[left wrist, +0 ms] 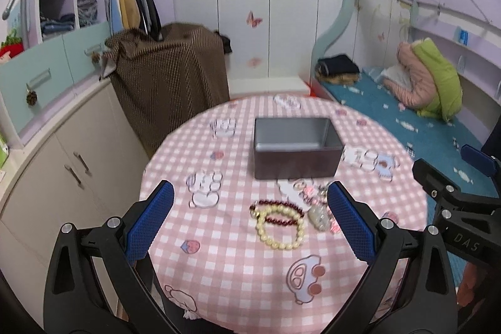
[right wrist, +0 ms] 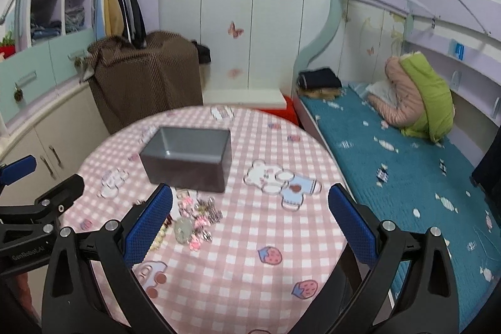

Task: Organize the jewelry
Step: 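Grasp the yellow bead bracelet with the left gripper while the right grasps the red bracelet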

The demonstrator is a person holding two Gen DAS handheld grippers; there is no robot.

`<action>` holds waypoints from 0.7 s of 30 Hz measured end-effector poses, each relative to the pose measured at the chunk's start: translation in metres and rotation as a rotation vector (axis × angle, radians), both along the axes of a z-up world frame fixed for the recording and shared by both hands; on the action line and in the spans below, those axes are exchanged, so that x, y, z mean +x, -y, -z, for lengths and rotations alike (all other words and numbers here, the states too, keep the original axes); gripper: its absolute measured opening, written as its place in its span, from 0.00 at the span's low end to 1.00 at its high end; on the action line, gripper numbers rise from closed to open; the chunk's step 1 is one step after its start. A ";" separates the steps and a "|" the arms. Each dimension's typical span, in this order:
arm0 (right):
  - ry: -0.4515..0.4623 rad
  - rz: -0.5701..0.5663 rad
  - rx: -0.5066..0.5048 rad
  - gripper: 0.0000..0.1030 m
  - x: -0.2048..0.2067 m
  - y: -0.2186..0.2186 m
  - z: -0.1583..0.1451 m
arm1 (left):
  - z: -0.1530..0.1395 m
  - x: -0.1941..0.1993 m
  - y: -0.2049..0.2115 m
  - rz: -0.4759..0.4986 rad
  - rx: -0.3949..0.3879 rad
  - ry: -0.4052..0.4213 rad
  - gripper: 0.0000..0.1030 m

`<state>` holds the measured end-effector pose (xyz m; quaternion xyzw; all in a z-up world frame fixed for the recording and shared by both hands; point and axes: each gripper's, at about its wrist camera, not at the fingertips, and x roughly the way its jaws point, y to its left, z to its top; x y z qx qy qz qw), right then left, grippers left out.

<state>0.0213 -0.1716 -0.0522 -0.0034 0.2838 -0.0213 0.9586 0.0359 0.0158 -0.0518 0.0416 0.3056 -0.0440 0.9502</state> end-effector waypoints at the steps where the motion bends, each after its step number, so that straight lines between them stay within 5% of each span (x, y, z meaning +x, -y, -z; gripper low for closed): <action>1: -0.023 0.002 0.000 0.93 0.004 0.000 0.006 | 0.006 0.006 -0.001 0.002 0.002 -0.023 0.95; 12: -0.226 0.008 0.022 0.93 0.044 0.001 0.060 | 0.077 0.058 -0.015 0.017 0.005 -0.254 0.95; 21: -0.319 -0.083 0.028 0.93 0.067 -0.021 0.087 | 0.108 0.089 -0.025 -0.004 -0.011 -0.360 0.94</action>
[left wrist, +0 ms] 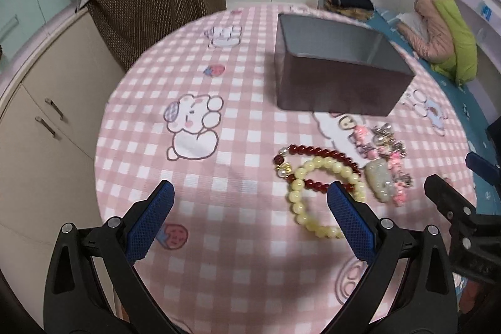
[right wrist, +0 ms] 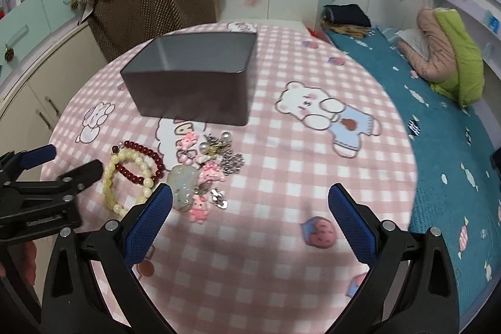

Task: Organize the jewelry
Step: 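Grasp the yellow bead bracelet with the left gripper while the right grasps the red bracelet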

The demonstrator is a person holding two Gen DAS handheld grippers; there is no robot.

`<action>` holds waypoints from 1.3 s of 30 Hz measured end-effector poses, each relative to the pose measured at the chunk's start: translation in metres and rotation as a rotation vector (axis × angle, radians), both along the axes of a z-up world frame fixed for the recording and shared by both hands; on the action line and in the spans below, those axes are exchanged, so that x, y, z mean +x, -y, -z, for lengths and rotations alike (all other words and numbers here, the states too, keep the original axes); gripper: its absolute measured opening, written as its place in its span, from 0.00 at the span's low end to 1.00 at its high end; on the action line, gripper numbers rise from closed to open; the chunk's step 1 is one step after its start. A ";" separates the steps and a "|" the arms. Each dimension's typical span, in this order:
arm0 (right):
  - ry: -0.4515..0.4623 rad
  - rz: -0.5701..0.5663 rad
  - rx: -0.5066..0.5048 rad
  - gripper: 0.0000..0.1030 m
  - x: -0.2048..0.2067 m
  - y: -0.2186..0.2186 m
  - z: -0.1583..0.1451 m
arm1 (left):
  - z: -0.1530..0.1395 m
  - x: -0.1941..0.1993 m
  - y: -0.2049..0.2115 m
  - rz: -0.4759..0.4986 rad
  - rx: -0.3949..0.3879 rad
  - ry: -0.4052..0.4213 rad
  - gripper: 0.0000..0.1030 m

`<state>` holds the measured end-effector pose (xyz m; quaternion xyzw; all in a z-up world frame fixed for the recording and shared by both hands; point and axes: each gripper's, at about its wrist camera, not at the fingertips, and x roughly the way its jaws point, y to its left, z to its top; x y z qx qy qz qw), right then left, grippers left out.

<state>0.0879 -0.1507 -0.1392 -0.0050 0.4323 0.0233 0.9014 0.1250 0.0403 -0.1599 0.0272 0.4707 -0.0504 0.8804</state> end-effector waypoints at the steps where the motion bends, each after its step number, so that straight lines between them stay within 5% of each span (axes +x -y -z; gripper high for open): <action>1: -0.004 -0.003 0.000 0.93 0.002 -0.001 0.001 | 0.006 0.004 0.000 0.010 -0.001 -0.021 0.93; 4: -0.014 -0.004 -0.006 0.93 0.009 -0.003 0.003 | 0.020 0.011 0.005 0.041 0.011 -0.072 0.60; 9: -0.024 0.012 -0.001 0.93 0.015 0.000 0.004 | 0.019 0.009 0.010 0.100 0.018 -0.042 0.40; 11: -0.025 0.015 -0.001 0.93 0.017 0.000 0.004 | 0.019 0.009 0.012 0.121 0.018 -0.039 0.10; 17: 0.000 -0.030 0.005 0.93 0.020 -0.013 -0.003 | 0.017 0.015 -0.004 0.099 -0.074 -0.064 0.09; 24: 0.005 -0.171 0.038 0.91 0.030 -0.048 -0.006 | -0.004 0.013 -0.026 0.039 -0.109 0.007 0.09; 29: -0.035 -0.259 0.018 0.65 0.044 -0.078 0.005 | -0.008 0.015 -0.041 0.003 -0.116 0.022 0.09; 37: -0.074 -0.312 0.006 0.49 0.055 -0.096 0.024 | 0.001 0.021 -0.057 -0.021 -0.140 0.002 0.09; 39: -0.093 -0.305 0.008 0.28 0.056 -0.094 0.029 | 0.002 0.022 -0.058 -0.025 -0.128 0.005 0.09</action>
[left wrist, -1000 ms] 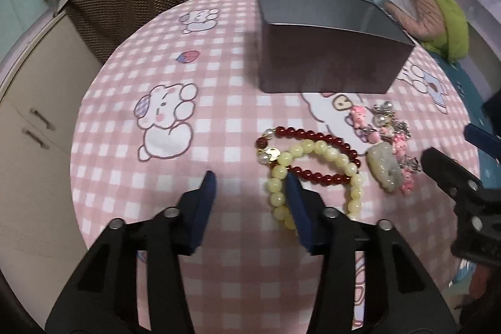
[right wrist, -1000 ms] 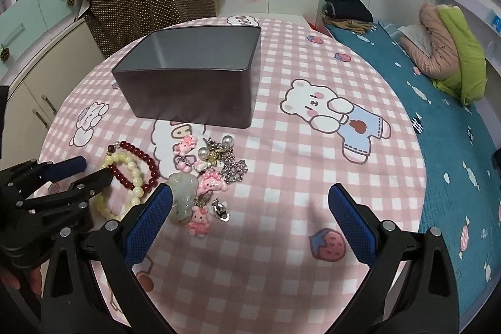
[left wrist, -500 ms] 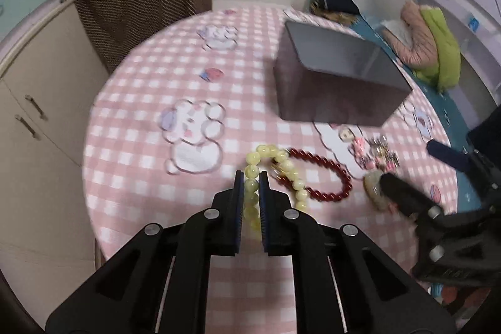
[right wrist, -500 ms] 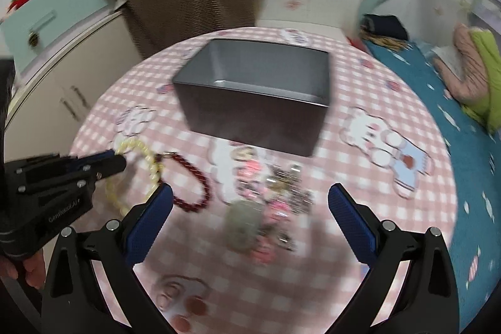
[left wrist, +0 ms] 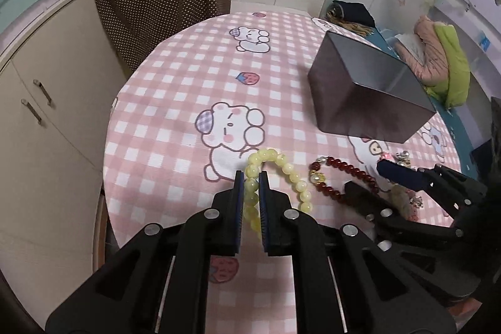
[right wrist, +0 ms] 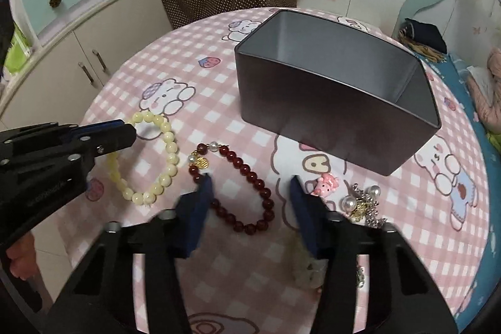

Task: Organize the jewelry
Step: 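Grasp the yellow bead bracelet with the left gripper while the right grasps the red bracelet, then carry both bracelets over the grey box and release them inside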

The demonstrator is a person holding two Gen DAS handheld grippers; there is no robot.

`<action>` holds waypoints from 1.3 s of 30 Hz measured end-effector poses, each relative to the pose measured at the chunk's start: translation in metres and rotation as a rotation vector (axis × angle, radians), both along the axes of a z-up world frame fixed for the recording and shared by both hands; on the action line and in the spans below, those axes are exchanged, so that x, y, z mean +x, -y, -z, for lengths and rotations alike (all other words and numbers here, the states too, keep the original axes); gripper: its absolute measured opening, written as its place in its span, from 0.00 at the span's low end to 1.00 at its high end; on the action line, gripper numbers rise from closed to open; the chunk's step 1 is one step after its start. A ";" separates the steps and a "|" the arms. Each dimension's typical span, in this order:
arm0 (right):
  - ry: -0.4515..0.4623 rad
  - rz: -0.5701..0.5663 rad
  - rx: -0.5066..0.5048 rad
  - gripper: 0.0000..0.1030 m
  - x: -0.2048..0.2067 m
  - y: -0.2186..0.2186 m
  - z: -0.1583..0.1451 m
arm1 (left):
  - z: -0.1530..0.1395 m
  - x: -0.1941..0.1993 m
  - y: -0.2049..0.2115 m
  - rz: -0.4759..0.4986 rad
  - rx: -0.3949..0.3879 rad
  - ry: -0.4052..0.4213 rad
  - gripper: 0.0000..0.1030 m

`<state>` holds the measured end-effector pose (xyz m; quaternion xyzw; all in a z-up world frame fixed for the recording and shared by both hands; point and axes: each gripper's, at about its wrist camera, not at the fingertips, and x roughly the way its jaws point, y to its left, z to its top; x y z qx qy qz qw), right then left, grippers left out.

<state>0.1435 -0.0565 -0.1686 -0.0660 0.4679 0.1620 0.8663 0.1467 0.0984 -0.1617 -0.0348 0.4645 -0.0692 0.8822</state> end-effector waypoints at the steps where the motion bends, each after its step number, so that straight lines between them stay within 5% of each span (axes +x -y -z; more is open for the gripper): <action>1: 0.033 0.009 -0.028 0.13 -0.002 -0.001 0.000 | 0.000 -0.001 0.000 0.002 0.000 0.003 0.09; 10: 0.066 0.009 -0.064 0.06 -0.010 -0.004 -0.001 | -0.001 -0.002 0.002 0.024 -0.040 0.006 0.09; 21: 0.187 0.040 -0.017 0.06 -0.022 0.015 -0.043 | -0.030 -0.009 0.011 0.046 -0.053 0.091 0.09; 39: 0.429 0.132 -0.014 0.06 -0.014 0.048 -0.115 | -0.113 0.008 0.038 0.166 -0.107 0.289 0.09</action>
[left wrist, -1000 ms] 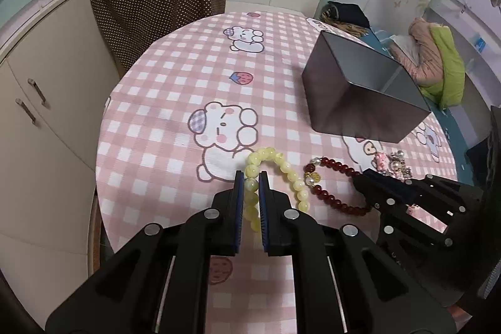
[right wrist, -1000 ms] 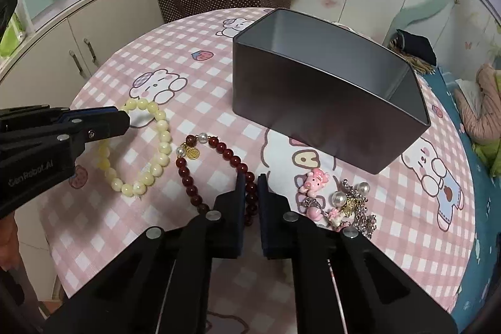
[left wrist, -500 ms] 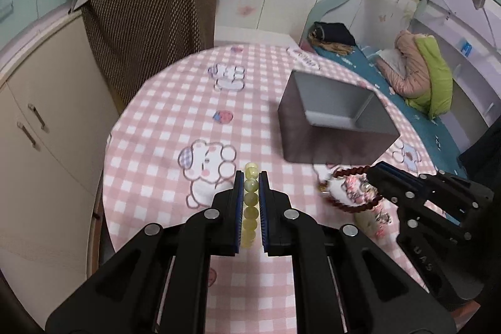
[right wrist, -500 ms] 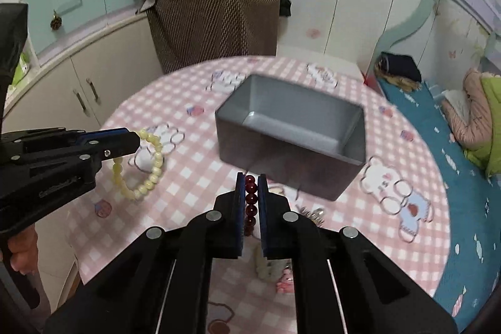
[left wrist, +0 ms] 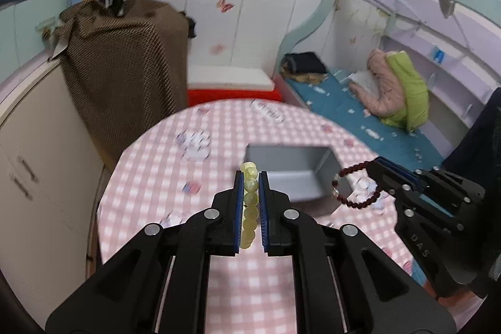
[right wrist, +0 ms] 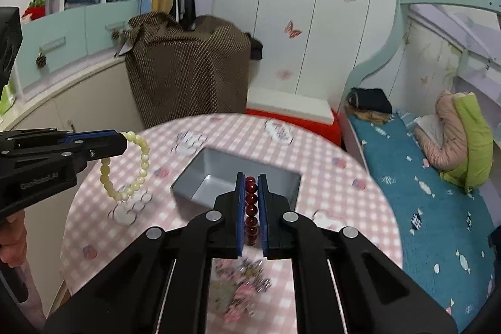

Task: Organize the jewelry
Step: 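Carry both bracelets over the grey box and release them inside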

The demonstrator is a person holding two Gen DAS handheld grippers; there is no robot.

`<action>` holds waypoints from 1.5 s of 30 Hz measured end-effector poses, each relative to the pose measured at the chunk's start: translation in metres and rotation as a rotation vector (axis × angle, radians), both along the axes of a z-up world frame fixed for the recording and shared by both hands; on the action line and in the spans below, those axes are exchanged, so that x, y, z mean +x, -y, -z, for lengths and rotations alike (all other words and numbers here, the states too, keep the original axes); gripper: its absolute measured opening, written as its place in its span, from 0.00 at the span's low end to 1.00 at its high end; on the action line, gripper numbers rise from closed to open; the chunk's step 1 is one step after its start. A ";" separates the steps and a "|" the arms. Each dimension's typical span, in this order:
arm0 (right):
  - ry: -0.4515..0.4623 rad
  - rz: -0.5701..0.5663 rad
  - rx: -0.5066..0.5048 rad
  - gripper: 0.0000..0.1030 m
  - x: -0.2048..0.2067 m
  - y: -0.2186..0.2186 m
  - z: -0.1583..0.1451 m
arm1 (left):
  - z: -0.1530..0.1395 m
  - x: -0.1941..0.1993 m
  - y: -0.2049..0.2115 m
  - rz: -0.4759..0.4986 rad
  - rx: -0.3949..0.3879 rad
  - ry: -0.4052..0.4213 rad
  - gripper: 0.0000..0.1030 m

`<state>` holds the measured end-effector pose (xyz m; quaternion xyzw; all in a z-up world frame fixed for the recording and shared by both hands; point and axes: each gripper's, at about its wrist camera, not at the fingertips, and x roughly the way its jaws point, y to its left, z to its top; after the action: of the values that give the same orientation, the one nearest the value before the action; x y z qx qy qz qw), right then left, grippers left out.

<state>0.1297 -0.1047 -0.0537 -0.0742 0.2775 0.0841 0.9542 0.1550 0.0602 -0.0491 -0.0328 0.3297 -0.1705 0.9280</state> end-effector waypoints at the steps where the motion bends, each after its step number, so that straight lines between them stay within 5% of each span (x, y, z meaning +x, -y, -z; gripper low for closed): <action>1: 0.007 0.001 0.002 0.06 0.002 0.002 -0.002 | -0.003 0.002 0.001 0.008 -0.008 0.007 0.09; 9: -0.014 -0.002 0.023 0.06 0.033 0.010 0.003 | -0.014 0.030 0.027 0.070 -0.065 -0.003 0.09; 20: -0.158 -0.045 0.057 0.07 0.066 0.015 0.043 | 0.035 0.082 0.052 0.087 -0.081 -0.165 0.09; 30: -0.102 0.009 0.041 0.07 0.064 0.029 0.027 | 0.064 0.109 0.061 0.150 -0.168 -0.268 0.09; 36: -0.099 0.004 0.040 0.07 0.064 0.030 0.024 | 0.074 0.111 0.062 0.111 -0.069 -0.284 0.14; 38: -0.105 -0.011 0.044 0.07 0.066 0.027 0.025 | 0.069 0.108 0.059 0.099 -0.059 -0.266 0.27; 45: -0.152 -0.121 0.127 0.07 0.073 0.004 0.025 | 0.043 0.087 0.030 0.004 0.042 -0.155 0.30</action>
<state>0.2027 -0.1090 -0.0785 -0.0237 0.3384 0.1641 0.9263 0.2417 0.0297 -0.0926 -0.0259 0.4044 -0.1621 0.8998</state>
